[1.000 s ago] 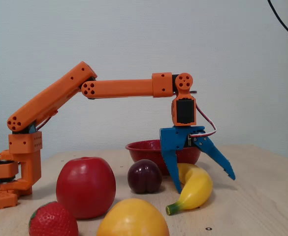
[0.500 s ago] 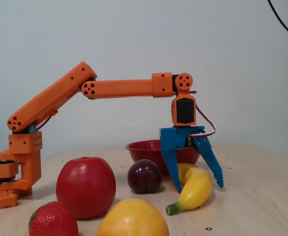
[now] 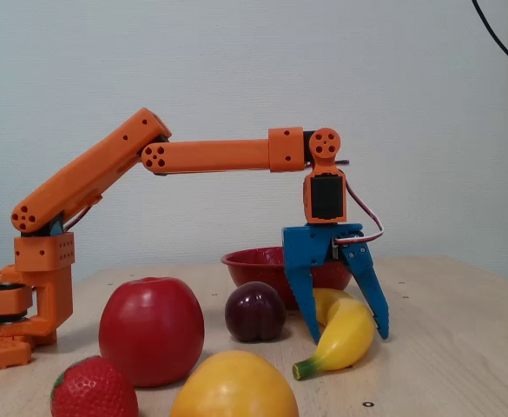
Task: Put the banana in the red bowl.
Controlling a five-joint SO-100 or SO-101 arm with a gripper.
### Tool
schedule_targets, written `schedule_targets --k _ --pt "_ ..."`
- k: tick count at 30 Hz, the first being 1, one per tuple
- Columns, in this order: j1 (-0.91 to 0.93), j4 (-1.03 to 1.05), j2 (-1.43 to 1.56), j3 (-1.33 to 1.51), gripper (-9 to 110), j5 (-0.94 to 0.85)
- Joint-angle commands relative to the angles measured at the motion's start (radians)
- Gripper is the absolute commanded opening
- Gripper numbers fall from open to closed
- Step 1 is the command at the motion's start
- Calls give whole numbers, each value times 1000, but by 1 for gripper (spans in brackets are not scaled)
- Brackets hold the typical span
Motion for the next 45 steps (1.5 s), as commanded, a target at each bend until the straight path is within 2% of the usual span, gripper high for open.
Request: schedule_targets --k 1,13,18,24,34,45 --pt "-20 -12 52 -48 25 26" --pt "-20 -2 51 -40 11 40" --pt "-21 -5 51 -43 0 48" --pt "-20 23 57 -94 0 15" --pt "-25 173 83 -334 0 -72" --pt "-61 296 132 -469 0 -34"
